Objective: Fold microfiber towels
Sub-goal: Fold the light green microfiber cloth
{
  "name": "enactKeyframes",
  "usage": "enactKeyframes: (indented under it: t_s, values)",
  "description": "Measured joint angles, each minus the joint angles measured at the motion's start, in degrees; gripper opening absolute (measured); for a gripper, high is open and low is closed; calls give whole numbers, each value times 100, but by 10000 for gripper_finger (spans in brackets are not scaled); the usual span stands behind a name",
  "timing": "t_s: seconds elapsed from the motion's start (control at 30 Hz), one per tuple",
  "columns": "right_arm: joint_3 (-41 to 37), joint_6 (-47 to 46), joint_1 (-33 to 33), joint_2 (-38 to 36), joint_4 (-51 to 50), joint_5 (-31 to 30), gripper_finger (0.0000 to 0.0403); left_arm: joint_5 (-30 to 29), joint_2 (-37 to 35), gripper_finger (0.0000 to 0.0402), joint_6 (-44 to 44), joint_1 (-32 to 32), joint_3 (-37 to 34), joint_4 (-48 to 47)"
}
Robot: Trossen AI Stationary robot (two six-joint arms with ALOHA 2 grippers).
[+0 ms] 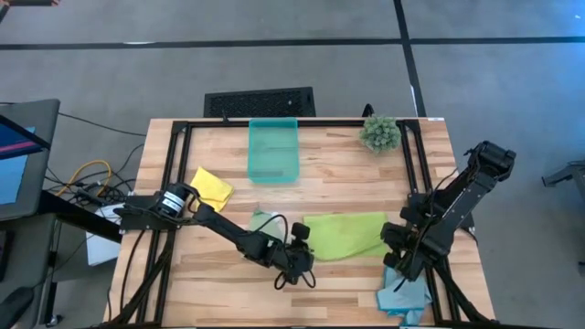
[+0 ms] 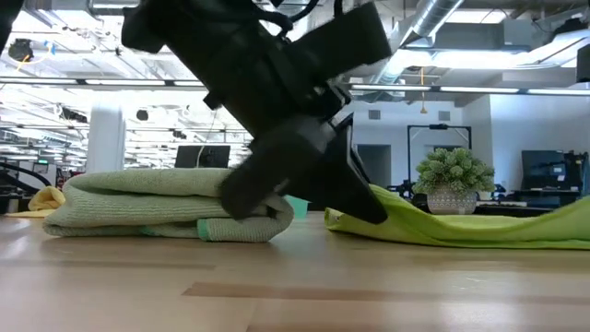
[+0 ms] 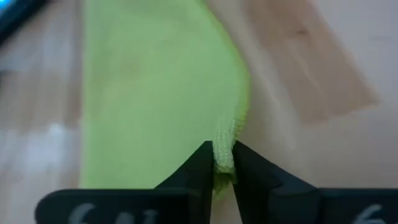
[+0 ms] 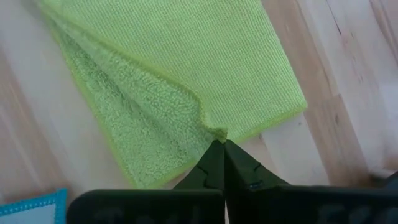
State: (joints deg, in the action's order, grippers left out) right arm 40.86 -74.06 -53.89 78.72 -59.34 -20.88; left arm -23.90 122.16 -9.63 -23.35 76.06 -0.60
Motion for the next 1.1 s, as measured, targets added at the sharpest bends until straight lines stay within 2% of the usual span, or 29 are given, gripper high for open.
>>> enactKeyframes:
  t_s: [0.13, 0.27, 0.43, 0.57, 0.7, 0.83, 1.1]
  values:
    - [0, 55, 0, 0, 1, 0, 14, 891, -17, 57, 87, 15, 4, -12]
    - [0, 57, 0, 0, 3, 0, 12, 1422, -17, 112, 261, 90, 4, 38]
    - [0, 57, 0, 0, 3, 0, 12, 1597, -18, 183, 369, 197, 4, 180]
    - [0, 57, 0, 0, 3, 0, 14, 1608, -18, 200, 354, 210, 4, 399]
    - [0, 57, 0, 0, 5, -4, 12, 1607, -18, 185, 301, 210, 4, 498]
    - [0, 57, 0, 0, 5, -7, 13, 1608, -18, 154, 437, 210, 4, 477]
    - [0, 59, 0, 0, 16, -17, 13, 1608, -18, 49, 487, 210, 4, 402]
